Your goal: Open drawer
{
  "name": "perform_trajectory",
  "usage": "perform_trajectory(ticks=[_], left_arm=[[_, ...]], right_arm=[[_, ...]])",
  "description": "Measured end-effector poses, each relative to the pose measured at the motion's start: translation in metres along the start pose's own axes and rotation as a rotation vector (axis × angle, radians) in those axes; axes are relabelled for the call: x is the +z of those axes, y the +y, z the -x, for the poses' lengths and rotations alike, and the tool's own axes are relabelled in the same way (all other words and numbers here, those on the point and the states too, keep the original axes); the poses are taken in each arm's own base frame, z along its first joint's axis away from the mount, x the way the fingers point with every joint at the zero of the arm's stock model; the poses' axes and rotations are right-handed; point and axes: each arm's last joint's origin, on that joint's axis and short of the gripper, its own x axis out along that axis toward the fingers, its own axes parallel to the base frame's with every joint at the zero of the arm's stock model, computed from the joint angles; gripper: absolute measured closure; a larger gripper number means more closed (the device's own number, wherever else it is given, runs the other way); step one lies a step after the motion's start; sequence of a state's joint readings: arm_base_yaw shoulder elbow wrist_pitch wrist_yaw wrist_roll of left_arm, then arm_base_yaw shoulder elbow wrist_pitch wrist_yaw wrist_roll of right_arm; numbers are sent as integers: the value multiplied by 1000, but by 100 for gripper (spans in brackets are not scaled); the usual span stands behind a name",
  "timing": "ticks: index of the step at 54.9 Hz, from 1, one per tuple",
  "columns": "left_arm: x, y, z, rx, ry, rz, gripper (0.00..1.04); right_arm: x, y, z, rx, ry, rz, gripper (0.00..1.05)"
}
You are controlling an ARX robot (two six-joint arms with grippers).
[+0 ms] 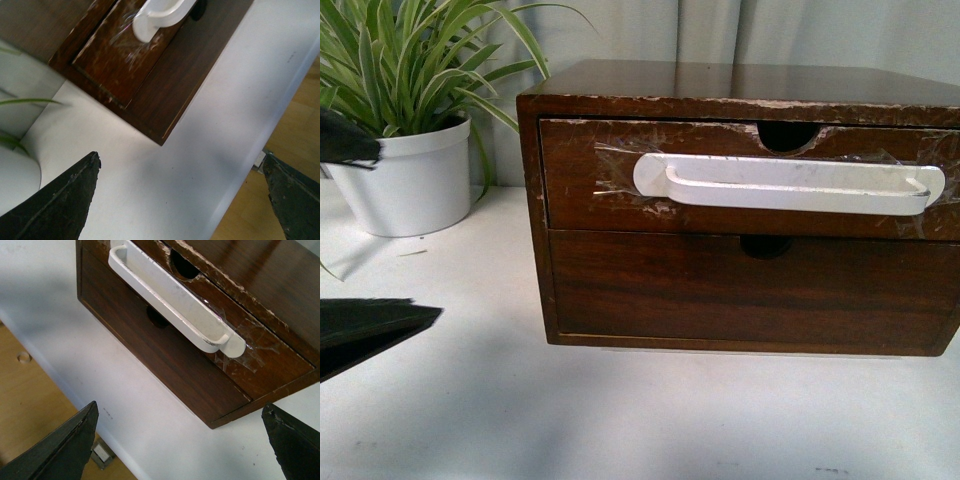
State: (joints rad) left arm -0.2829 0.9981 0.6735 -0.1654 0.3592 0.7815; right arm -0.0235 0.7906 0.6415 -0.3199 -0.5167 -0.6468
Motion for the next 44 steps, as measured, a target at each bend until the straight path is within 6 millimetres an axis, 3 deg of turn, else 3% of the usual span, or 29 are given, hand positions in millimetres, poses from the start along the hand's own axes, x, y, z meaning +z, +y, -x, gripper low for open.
perform_trajectory(ticks=[13,20,33,44], left_arm=[[46,10,-41,-262,15,-197,6],[59,10,-61,-358,37,-250,6],[86,22,-93,-375,24,-313,6],[94,33,-116,-384,51,-326,6]], right_arm=[[23,-23,-9,51,53,163,9],[28,-32,-16,81,90,210,9],[28,-37,-28,152,140,266,9],[26,-36,-44,207,165,292,9]])
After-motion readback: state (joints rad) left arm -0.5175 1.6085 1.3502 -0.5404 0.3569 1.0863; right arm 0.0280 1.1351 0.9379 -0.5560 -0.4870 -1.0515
